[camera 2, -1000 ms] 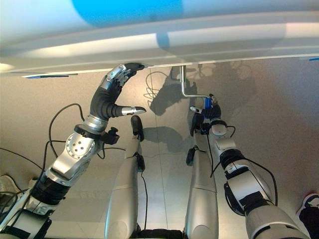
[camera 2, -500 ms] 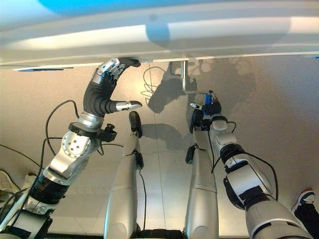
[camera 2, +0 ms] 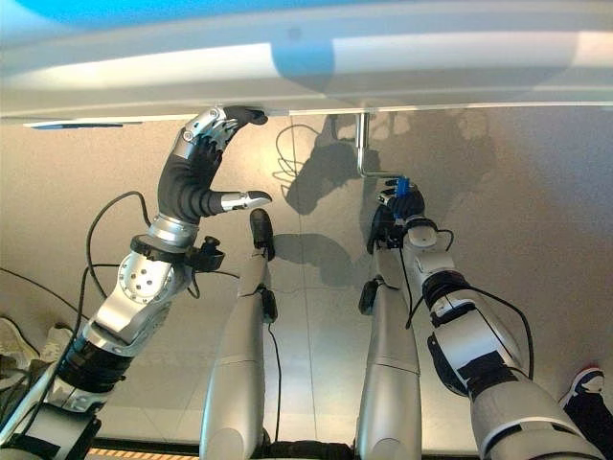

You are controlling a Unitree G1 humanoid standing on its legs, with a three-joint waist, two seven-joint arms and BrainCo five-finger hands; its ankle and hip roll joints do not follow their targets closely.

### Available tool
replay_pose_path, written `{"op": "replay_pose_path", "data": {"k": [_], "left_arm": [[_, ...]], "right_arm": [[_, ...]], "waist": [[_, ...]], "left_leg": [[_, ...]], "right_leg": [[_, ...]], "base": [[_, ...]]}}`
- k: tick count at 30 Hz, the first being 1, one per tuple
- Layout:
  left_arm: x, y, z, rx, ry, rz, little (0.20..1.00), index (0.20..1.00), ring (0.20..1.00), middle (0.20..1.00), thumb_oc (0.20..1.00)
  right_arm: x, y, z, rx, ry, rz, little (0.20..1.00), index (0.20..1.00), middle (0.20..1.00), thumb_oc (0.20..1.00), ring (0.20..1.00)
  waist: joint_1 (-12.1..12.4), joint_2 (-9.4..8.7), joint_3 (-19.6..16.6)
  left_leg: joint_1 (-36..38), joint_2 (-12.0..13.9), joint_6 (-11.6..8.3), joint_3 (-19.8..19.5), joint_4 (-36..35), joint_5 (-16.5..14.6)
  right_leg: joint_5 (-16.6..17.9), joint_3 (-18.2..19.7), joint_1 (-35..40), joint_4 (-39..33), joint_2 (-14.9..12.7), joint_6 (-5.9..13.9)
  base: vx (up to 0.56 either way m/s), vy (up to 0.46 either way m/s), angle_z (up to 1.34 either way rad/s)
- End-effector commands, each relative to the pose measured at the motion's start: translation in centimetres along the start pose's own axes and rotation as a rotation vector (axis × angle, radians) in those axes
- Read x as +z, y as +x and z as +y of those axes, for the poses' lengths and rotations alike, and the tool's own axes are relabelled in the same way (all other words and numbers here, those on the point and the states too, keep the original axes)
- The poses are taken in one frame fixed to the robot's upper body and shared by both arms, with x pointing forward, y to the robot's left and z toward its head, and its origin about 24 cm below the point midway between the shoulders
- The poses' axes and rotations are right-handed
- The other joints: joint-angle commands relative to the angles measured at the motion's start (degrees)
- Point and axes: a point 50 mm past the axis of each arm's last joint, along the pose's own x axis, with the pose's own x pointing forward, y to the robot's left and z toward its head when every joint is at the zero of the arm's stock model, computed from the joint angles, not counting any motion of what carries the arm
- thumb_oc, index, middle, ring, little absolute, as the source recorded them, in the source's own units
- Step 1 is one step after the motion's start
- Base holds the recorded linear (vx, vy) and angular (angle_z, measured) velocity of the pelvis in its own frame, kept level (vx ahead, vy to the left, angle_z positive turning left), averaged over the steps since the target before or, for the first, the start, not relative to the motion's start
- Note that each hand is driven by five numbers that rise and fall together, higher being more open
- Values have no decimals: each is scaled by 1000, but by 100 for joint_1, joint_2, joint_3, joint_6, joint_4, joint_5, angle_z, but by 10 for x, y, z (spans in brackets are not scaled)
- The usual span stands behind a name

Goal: Raise the hospital bed

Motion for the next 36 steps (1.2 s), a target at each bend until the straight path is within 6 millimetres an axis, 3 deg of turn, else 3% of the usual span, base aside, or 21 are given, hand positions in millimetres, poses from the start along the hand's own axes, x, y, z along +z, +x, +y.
{"op": "replay_pose_path", "data": {"k": [1,19,26,31,36], "left_arm": [[41,1,-1,15,-43,-212,1000,1000,1000,1000,1000],[45,2,-1,17,-40,-228,1000,1000,1000,1000,1000],[46,2,2,15,-56,-232,1000,1000,1000,1000,1000],[44,0,4,31,-53,-220,1000,1000,1000,1000,1000],[43,-7,11,46,-3,-197,1000,1000,1000,1000,1000]], "right_arm": [[-3,0,-1,-5,-6,27,200,200,200,200,200],[0,1,1,-4,-11,15,200,200,200,200,200],[5,2,9,20,-27,1,200,200,200,200,200],[10,-1,5,2,132,-52,200,200,200,200,200],[17,-19,0,60,265,-193,200,200,200,200,200]], "waist": [[106,-100,-129],[88,-107,-129],[93,-158,-129],[46,-220,-129],[-96,-365,-129]], "left_leg": [[-121,-108,188,64,378,-212],[-128,-105,188,90,386,-221],[-104,-88,179,94,370,-204],[-83,-79,168,101,389,-208],[-7,-57,163,149,338,-192]], "right_leg": [[-260,65,300,-27,-94,499],[-255,104,262,-7,-68,509],[-256,103,286,-17,-55,505],[-247,98,327,-36,-49,505],[-221,126,335,-60,-28,519]], "base": [[0,0,0],[0,0,0],[-1,-5,0],[0,0,0],[0,0,0]]}}
